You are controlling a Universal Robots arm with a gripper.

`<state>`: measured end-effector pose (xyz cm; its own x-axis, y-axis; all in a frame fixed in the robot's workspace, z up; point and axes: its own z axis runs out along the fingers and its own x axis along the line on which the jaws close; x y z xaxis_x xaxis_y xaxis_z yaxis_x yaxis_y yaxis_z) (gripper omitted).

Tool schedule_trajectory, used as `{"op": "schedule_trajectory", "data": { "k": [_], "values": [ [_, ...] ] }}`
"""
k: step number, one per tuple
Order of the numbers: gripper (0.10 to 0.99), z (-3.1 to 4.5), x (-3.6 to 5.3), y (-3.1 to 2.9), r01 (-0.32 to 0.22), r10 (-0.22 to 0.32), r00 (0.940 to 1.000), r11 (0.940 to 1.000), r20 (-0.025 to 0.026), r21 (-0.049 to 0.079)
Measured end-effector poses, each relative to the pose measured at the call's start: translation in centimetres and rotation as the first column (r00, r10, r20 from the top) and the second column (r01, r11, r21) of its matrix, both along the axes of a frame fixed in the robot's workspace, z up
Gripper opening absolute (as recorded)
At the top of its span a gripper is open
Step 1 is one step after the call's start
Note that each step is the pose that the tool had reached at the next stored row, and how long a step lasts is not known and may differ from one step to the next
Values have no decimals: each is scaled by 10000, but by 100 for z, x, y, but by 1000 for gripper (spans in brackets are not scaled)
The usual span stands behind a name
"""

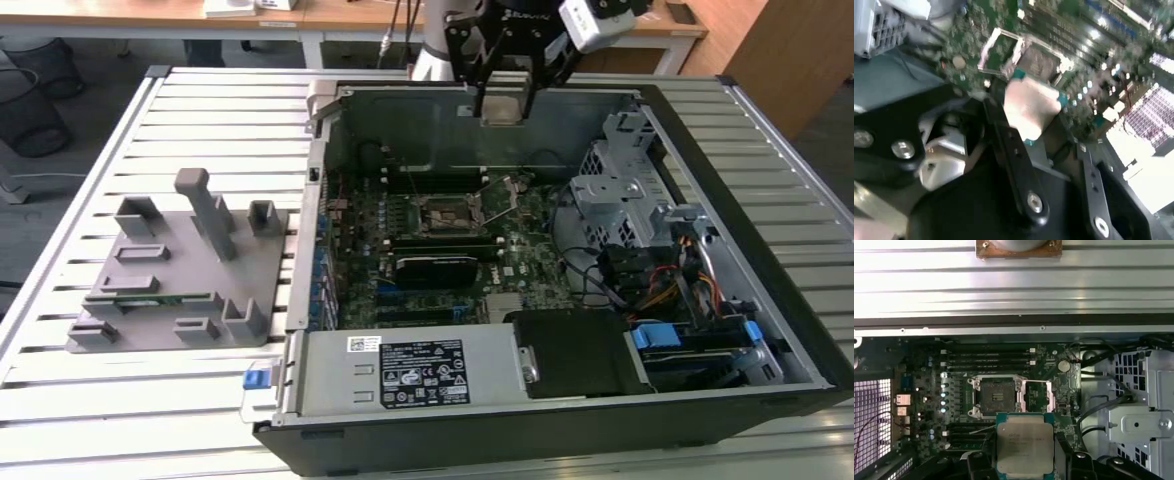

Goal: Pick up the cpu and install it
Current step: 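Pick up the cpu and move it towards the insertion slot, then place the cpu into insertion slot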

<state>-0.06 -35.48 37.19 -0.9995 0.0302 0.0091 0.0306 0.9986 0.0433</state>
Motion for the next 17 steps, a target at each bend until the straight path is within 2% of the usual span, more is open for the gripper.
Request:
{"op": "schedule_trajectory", "data": {
  "k": [6, 10, 13, 17],
  "values": [
    [541, -1, 3, 0, 45, -45, 10000, 10000, 1, 0],
    [541, -4, 3, 0, 548, -548, 9985, 9985, 1, -2],
    [541, -7, 3, 0, 1076, -1076, 9942, 9942, 1, -3],
    [541, -11, 3, 0, 1758, -1758, 9844, 9844, 1, -4]
  ]
}}
